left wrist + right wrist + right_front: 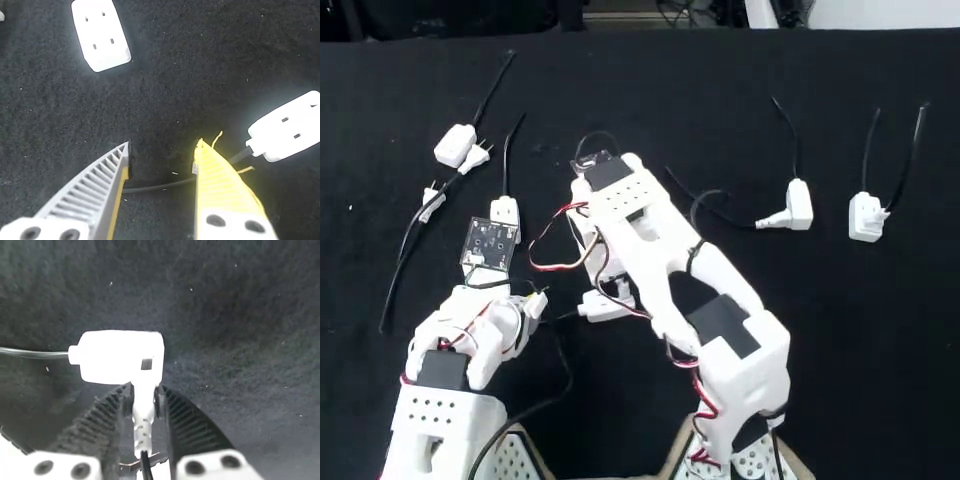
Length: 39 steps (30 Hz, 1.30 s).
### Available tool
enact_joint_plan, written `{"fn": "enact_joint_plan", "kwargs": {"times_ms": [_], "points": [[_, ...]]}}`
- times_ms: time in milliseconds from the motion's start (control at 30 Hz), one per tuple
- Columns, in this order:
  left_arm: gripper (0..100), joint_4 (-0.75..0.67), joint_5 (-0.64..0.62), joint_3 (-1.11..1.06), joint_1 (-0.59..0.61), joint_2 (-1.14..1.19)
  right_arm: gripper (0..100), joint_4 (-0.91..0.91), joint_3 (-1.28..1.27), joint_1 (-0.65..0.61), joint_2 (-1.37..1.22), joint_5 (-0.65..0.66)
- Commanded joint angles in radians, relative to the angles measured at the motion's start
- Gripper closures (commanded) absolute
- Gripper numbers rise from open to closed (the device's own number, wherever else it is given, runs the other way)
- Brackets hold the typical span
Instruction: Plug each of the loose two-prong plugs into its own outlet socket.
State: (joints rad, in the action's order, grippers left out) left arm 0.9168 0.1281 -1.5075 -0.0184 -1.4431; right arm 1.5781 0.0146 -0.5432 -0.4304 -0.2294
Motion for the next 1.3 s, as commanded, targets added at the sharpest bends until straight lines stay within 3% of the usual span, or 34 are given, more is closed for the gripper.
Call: {"fn": "enact_joint_plan", "kwargs": {"times_ms": [0, 167, 533, 933, 1100, 1267], "points": [[79, 0.0, -0.008, 0.016, 0.007, -0.011, 98.7, -0.087, -0.025, -0.011, -0.028, 0.032], [79, 0.0, -0.008, 0.016, 0.007, -0.011, 98.7, -0.092, -0.025, -0.011, -0.028, 0.041], [79, 0.002, -0.008, 0.018, 0.007, -0.012, 98.8, -0.302, -0.199, 0.008, 0.079, 0.13], [79, -0.003, -0.008, 0.018, 0.007, -0.012, 98.8, -0.305, -0.392, 0.015, 0.426, 0.126], [79, -0.003, -0.008, 0.018, 0.007, -0.012, 98.8, -0.31, -0.441, 0.075, 0.522, 0.13], [79, -0.005, -0.008, 0.018, 0.007, -0.012, 98.8, -0.342, -0.565, 0.114, 0.639, 0.201]]}}
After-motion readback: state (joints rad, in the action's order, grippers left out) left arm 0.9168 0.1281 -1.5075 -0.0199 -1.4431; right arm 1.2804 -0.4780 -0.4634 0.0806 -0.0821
